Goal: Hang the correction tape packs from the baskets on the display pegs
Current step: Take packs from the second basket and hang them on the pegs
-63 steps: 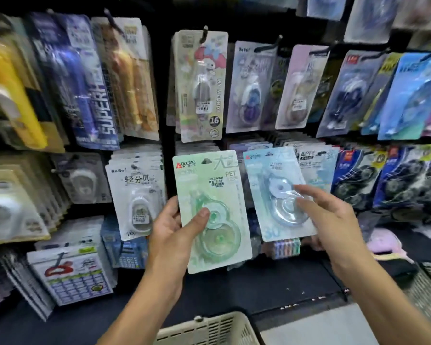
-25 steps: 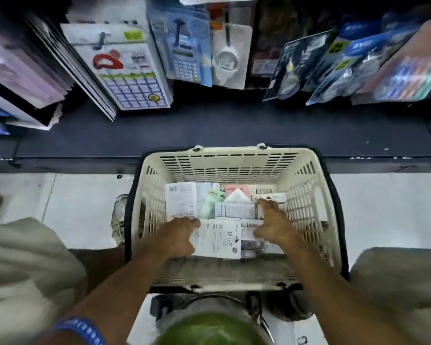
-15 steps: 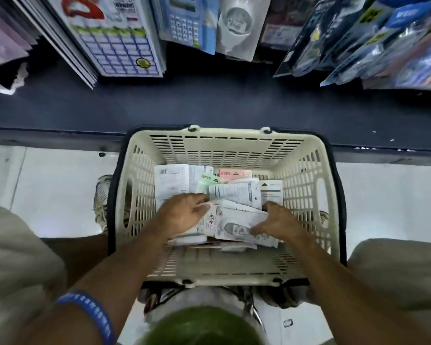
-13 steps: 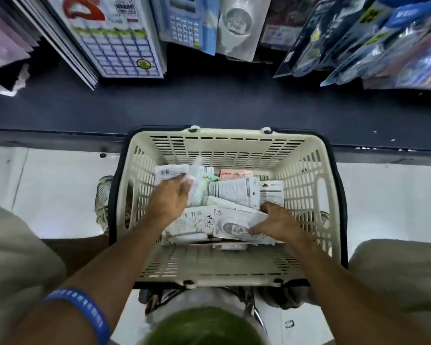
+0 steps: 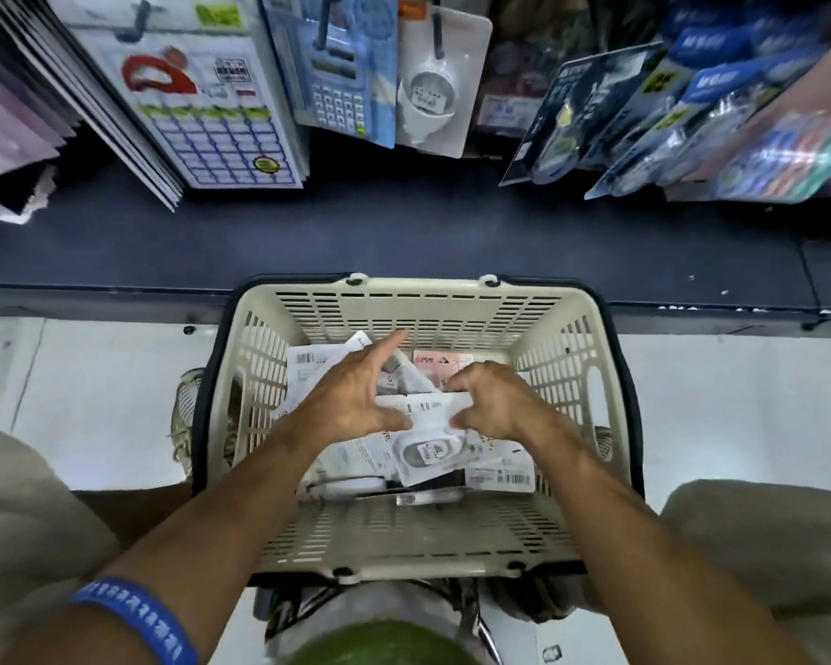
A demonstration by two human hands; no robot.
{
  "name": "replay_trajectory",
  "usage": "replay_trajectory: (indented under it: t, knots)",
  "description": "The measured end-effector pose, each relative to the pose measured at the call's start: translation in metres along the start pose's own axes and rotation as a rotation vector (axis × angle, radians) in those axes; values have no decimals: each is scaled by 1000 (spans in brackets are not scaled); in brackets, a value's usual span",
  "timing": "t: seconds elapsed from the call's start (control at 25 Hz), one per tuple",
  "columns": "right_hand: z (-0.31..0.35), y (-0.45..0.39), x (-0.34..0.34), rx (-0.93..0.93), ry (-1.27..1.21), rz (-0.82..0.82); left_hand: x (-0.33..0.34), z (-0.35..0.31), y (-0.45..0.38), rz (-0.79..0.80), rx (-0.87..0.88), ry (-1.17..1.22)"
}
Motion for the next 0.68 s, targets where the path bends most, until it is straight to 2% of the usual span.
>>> replay_trajectory:
  t: [0.12,0.24,0.32,0.48,0.6,0.68]
  knots:
    - [11,17,-48,-41,-53,-16,-20,-3,2,62,-72,307]
    - [23,39,-105,-97,-108,17,-46,-29,-4,153,-10,500]
    - [29,55,-139,-156,-240,-86,-56,-52,-4,131,57,714]
    - [32,79,-177,-194,-749,-401,-50,-98,7,80,149,1287]
    - [36,88,-180,-144,-854,-472,-50,-123,18,71,173,1441]
    - [34,97,-177,-140,-926,-479,-57,-135,27,25,110,1478]
Point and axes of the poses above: each hand's wrist, its own y-axis away from the middle knuckle, its own x-axis out of the palm, z = x × y, the point moved 1 cm from there along -y, towards the middle knuckle, and after that the axes turned 5 degrees about -x, right-handed, at the moved point
